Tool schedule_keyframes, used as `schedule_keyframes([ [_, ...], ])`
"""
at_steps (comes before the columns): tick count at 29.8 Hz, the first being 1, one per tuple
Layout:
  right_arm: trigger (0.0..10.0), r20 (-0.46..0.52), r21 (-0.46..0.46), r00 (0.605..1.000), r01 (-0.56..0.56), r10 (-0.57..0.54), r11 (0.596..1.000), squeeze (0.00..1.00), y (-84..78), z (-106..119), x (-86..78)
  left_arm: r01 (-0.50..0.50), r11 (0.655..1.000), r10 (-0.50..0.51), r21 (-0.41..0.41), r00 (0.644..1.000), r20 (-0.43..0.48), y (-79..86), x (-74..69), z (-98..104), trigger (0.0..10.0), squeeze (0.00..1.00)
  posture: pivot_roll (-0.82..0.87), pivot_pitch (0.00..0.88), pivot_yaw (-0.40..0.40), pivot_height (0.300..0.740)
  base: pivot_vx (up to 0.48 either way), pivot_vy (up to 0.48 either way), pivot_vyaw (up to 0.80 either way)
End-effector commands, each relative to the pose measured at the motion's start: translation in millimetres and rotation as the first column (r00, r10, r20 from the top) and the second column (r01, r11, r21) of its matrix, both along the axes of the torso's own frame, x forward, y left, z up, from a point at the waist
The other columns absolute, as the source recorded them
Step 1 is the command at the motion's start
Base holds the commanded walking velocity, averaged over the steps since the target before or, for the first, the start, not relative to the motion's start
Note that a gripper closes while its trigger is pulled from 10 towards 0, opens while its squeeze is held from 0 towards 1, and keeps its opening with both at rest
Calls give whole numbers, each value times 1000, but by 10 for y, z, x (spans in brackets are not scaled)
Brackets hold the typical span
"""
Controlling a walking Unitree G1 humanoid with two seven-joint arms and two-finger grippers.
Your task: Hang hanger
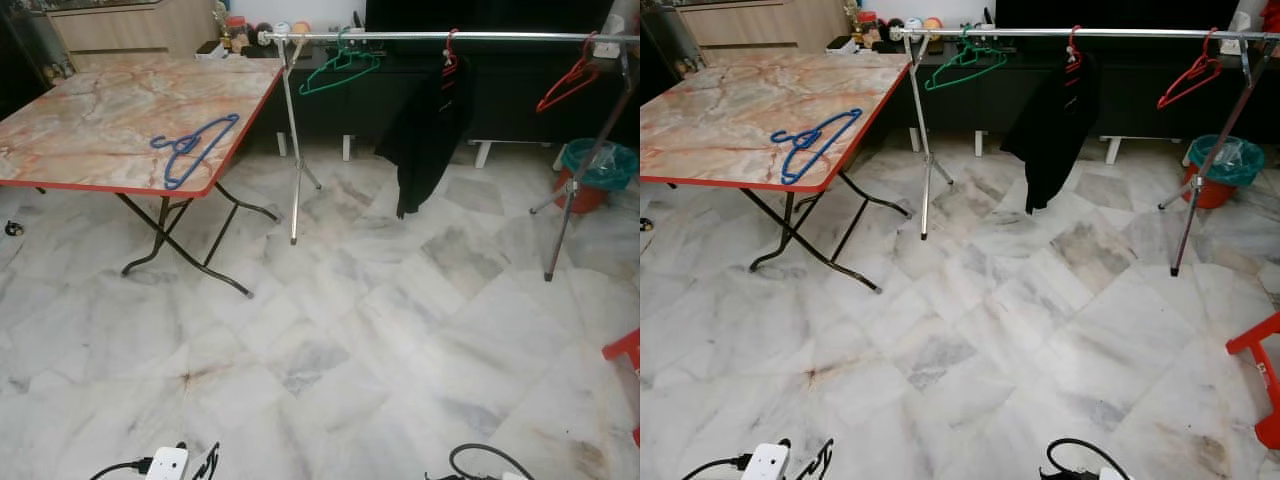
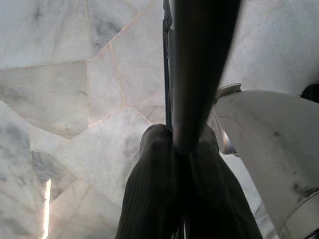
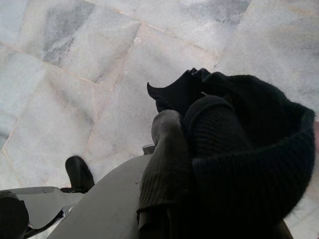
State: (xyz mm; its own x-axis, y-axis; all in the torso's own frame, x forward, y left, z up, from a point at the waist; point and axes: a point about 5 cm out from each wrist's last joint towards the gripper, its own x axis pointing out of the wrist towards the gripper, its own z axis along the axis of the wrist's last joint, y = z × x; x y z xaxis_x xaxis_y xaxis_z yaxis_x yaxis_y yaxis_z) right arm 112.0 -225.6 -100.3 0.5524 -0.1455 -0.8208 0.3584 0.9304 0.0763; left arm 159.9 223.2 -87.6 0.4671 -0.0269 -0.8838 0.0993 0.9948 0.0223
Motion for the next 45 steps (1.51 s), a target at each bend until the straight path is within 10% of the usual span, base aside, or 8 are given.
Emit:
schedule_keyframes([
  [1, 10000, -20, 10, 1000, 14, -14, 1000, 0, 3, -14, -27, 10, 1000, -10, 1, 1000, -12, -14, 28, 5, 10000, 0, -26, 0, 49, 740, 0, 0, 0],
  [7, 10000, -21, 22, 999, 30, -29, 999, 0, 32, -22, -26, 9, 1000, -8, -17, 1000, 19, -65, 188, 65, 10000, 0, -34, 0, 56, 740, 0, 0, 0],
  [45, 10000, -69, 27, 997, -19, 21, 999, 0, 24, -38, -50, 9, 999, -8, -42, 1000, 22, -62, 144, 50, 10000, 0, -56, 0, 44, 740, 0, 0, 0],
])
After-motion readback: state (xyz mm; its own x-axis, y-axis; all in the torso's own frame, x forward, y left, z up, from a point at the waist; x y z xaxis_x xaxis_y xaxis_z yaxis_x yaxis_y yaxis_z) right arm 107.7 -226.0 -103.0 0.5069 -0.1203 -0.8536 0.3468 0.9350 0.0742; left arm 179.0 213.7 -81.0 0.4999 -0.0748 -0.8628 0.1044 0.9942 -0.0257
